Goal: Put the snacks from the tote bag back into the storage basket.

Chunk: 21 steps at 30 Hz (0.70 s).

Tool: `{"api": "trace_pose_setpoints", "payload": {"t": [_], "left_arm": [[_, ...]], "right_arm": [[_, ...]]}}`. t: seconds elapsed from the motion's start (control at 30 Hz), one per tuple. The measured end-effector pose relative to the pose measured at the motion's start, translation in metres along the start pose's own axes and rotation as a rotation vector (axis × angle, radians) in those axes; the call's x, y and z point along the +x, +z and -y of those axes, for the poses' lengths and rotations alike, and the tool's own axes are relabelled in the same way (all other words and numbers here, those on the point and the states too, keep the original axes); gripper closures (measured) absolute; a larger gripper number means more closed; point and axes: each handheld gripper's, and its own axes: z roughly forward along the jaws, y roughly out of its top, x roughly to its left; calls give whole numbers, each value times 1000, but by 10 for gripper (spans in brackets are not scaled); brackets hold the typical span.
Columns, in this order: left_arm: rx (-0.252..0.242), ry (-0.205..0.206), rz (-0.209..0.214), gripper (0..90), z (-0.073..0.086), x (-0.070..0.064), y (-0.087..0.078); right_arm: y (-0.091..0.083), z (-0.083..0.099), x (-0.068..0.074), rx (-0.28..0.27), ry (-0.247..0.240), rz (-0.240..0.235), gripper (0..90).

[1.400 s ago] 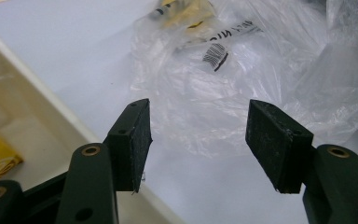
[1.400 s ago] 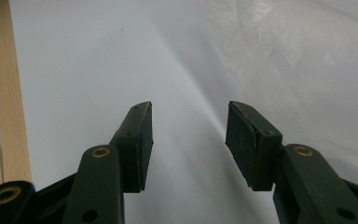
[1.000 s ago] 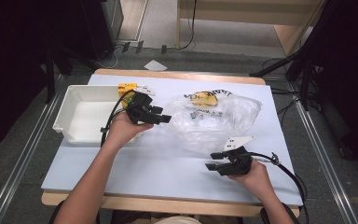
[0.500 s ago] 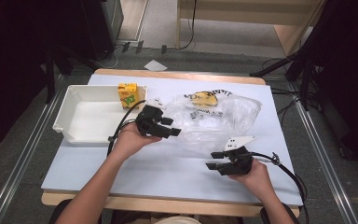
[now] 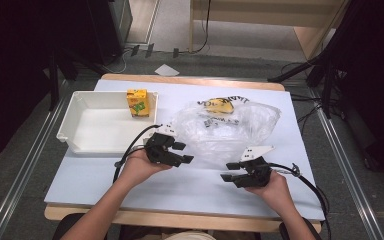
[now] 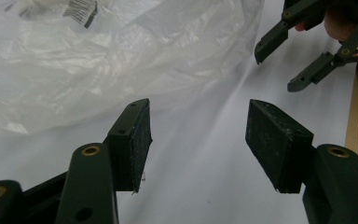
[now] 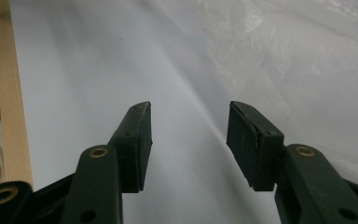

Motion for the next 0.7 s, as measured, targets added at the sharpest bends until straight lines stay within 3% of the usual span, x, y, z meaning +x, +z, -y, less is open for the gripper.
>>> {"api": "trace_pose_setpoints", "payload": {"t": [0.07, 0.2, 0.7], "left_arm": [[-10, 0, -5, 415, 7, -2, 1], [16, 9, -19, 415, 12, -3, 5], [63, -3, -21, 410, 18, 5, 14]], "right_arm": [[1, 0, 0, 3, -1, 0, 512], [2, 1, 0, 12, -7, 2, 513], [5, 2, -1, 22, 4, 6, 512]]}}
